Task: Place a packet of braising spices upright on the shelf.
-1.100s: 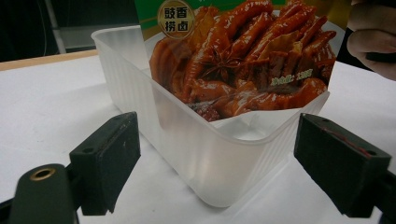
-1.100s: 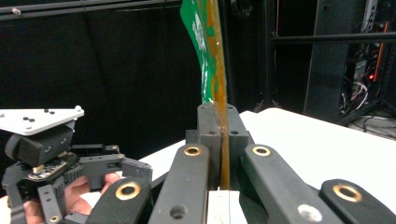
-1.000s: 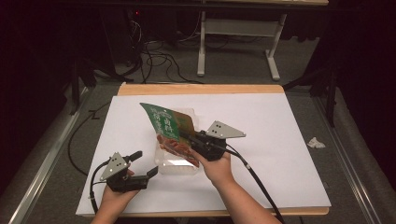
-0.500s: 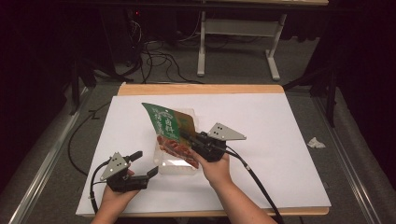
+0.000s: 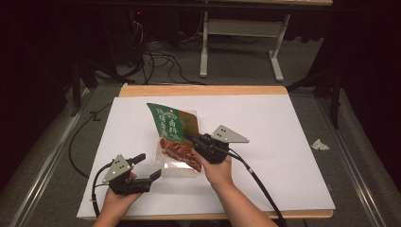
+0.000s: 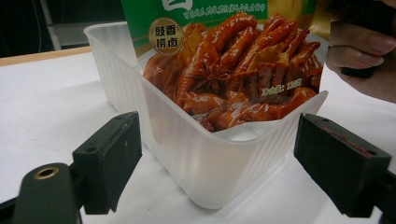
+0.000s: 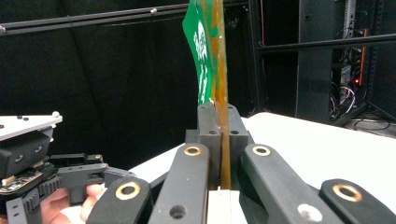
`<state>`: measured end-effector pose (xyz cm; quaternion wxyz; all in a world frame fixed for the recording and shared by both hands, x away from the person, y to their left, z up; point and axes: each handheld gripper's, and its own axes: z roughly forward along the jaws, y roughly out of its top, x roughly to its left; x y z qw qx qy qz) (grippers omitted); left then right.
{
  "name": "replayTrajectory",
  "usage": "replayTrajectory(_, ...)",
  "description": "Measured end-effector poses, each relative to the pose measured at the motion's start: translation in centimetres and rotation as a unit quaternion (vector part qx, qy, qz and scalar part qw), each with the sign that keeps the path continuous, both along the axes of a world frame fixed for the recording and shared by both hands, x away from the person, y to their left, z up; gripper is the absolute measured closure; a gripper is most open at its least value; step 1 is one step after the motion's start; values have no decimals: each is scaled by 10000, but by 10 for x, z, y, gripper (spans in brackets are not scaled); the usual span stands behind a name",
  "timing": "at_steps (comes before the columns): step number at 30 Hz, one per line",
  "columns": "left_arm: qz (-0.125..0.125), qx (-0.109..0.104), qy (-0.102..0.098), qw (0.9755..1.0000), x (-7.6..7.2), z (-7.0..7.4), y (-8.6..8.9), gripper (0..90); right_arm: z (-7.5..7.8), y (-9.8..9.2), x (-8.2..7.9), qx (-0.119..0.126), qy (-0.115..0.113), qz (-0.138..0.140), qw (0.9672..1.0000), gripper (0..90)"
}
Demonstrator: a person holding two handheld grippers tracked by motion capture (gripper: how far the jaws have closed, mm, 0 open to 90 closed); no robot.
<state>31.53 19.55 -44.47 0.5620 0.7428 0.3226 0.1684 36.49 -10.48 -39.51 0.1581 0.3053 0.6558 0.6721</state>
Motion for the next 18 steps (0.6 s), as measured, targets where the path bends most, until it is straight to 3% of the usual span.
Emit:
replayTrajectory(12,8,-2,-9,10000,0,0,1,156,-8,2,2,-64,-15,-159,9999,900)
replayTrajectory(18,-7,9,-16,10000,1,0,2,156,-10,5,0,-246,-142,-205,9994,900)
